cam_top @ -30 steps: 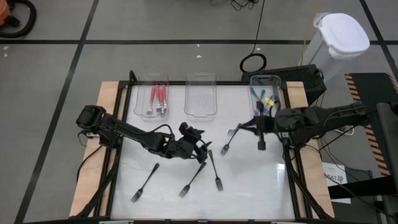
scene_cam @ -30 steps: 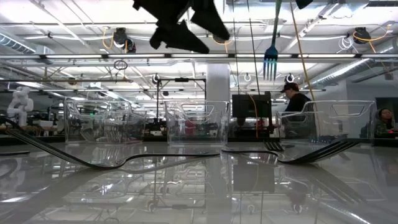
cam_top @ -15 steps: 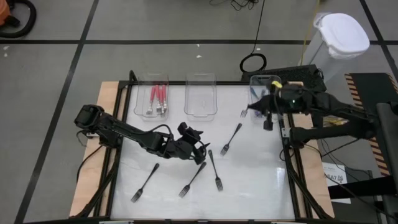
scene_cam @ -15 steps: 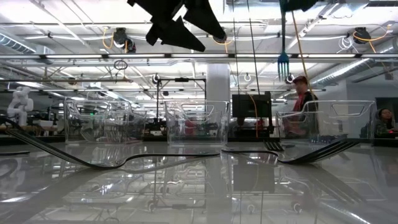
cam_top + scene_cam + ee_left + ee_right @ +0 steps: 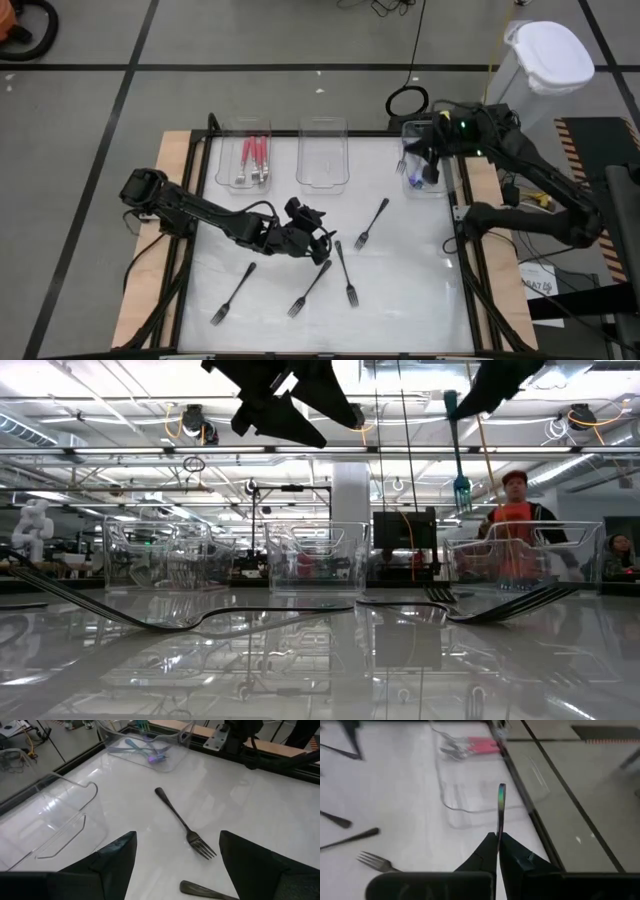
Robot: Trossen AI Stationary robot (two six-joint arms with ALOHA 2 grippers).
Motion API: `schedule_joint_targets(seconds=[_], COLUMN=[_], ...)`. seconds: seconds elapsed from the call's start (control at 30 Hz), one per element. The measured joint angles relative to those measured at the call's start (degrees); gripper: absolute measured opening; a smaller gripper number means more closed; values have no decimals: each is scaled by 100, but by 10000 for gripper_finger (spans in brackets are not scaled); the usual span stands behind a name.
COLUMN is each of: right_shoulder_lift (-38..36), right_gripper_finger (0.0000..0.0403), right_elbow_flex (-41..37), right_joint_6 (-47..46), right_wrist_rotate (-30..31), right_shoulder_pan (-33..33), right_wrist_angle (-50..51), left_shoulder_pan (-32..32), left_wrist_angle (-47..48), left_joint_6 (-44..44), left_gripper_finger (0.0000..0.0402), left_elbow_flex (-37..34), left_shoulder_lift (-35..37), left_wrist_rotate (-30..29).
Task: Sort silverware by color (type)
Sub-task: Put the blue fork into the right transparent bin
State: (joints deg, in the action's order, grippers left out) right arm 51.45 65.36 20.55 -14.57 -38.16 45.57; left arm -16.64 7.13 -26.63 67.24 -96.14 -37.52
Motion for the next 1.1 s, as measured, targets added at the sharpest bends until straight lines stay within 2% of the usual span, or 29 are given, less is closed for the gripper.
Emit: schedule_joint_targets(seconds=[0.23, 0.43, 0.5, 0.63, 0.83, 1.0, 1.1], right_shoulder_lift=[437, 517, 527, 535, 784, 1150, 1413], right_gripper_finger=[4, 3, 3, 2, 1, 1, 1], right_elbow_flex=[1, 13, 128, 597, 1301, 1373, 1373], right_joint_6=[273, 4, -17, -23, 52, 197, 263], right_wrist_rotate=[-942, -2137, -2129, -1683, -1155, -648, -642], right_shoulder_pan=[-1226, -1908, -2117, -2438, -2630, -2711, -2765], right_wrist_angle=[-28, -351, -200, 222, 878, 1338, 1383], left_shoulder_pan=[0, -37, -59, -83, -78, -74, -76], left_wrist_angle=[62, 130, 132, 131, 103, 97, 92], left_joint_6=[-7, -9, -9, -9, -4, -1, 5], left_gripper_finger=[283, 283, 283, 283, 283, 283, 283], left_elbow_flex=[0, -2, -2, -2, -2, -2, -2], left_shoulder_lift=[0, -2, -2, -2, -2, -4, -4], left_wrist_rotate=[66, 92, 91, 92, 92, 92, 92])
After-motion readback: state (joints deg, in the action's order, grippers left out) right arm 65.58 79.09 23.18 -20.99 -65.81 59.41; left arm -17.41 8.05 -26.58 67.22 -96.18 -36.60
